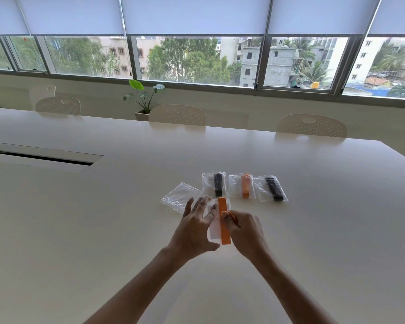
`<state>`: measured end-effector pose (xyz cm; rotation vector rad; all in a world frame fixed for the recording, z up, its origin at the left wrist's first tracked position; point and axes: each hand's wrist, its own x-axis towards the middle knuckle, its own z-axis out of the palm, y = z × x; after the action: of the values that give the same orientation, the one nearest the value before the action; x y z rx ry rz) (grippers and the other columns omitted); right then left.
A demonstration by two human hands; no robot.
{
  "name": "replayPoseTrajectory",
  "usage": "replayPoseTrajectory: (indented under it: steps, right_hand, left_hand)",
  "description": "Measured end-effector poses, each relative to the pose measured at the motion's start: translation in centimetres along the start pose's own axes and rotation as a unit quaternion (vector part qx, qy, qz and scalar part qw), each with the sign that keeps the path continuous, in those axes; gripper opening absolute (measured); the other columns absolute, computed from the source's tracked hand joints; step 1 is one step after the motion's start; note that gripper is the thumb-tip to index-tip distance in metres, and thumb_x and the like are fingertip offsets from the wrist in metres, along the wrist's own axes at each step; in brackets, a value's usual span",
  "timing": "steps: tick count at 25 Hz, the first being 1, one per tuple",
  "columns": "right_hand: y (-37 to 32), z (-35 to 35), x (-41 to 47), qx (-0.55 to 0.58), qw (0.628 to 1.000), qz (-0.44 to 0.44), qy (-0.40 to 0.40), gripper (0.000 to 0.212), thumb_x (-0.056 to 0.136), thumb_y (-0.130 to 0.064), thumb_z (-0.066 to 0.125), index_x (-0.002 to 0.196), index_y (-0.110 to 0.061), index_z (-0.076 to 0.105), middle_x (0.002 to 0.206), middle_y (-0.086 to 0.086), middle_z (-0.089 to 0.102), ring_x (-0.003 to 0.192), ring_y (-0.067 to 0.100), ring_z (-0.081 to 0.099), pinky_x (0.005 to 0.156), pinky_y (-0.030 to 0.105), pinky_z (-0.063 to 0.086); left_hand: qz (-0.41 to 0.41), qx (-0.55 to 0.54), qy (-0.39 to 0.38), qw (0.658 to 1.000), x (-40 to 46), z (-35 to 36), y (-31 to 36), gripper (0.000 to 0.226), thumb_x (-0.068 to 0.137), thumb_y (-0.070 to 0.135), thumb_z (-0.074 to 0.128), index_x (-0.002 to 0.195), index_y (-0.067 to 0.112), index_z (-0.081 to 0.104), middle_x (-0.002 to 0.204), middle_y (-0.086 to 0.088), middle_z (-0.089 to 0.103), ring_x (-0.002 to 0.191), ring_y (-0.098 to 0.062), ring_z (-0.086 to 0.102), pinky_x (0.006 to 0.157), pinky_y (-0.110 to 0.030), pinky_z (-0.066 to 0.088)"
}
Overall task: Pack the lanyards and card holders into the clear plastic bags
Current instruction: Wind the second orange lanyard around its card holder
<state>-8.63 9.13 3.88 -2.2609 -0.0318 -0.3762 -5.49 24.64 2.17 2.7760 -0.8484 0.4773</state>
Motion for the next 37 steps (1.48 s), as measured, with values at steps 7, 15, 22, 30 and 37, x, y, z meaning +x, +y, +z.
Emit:
replayPoseTrajectory:
  steps: [7,15,22,30,37]
  right_hand:
    - [1.2,-0.1,0.3,-0.058,0.994,-0.083,0.047,0.005,0.083,-0.021,0.067,0.088,-0.023,0.070,0.083,-0.011,0.065,0.054,0.008,0.052,0.053,0.018,0.042]
    - [2.2,-1.0,1.7,-0.087,0.987,-0.125,0.043,0.035,0.079,-0.016,0.075,0.112,-0.021,0.067,0.104,-0.007,0.063,0.067,0.001,0.051,0.065,0.014,0.045]
    - [1.9,-1.4,3.5,-0.084,0.991,-0.100,0.000,0.007,0.088,-0.009,0.061,0.085,-0.015,0.064,0.088,0.001,0.071,0.078,0.021,0.067,0.065,0.029,0.052]
    - [2.1,-0.9,4.5,-0.013,1.000,-0.020,-0.003,0.018,0.092,-0.007,0.051,0.086,-0.019,0.062,0.079,-0.002,0.065,0.068,0.012,0.062,0.056,0.017,0.045]
    - [3.4,-1.8,5.2,0.022,0.989,-0.057,-0.134,0.010,0.092,-0.017,0.059,0.088,-0.019,0.069,0.085,-0.001,0.069,0.078,0.016,0.066,0.072,0.029,0.054]
  left_hand:
    - [0.040,-0.001,0.002,0.999,-0.4,-0.3,0.4,0.101,0.065,0.057,0.073,0.145,0.012,0.032,0.154,-0.019,0.023,0.145,-0.029,0.012,0.116,-0.038,-0.008]
    - [0.077,0.019,-0.030,0.996,-0.5,0.1,0.0,0.102,0.064,0.064,0.071,0.144,0.013,0.035,0.151,-0.019,0.031,0.142,-0.033,0.022,0.115,-0.045,-0.003]
    - [0.095,0.026,-0.036,0.994,-0.1,0.5,-0.2,0.104,0.065,0.064,0.071,0.145,0.012,0.032,0.151,-0.021,0.029,0.142,-0.035,0.021,0.116,-0.045,-0.002]
    - [0.126,0.004,-0.024,0.992,-0.4,1.0,-0.6,0.108,0.062,0.064,0.075,0.145,0.010,0.032,0.147,-0.020,0.037,0.137,-0.038,0.032,0.114,-0.052,0.008]
    - [0.136,0.024,-0.013,0.990,-0.4,1.7,-1.2,0.103,0.062,0.065,0.073,0.143,0.014,0.037,0.146,-0.021,0.037,0.137,-0.038,0.033,0.114,-0.053,0.009]
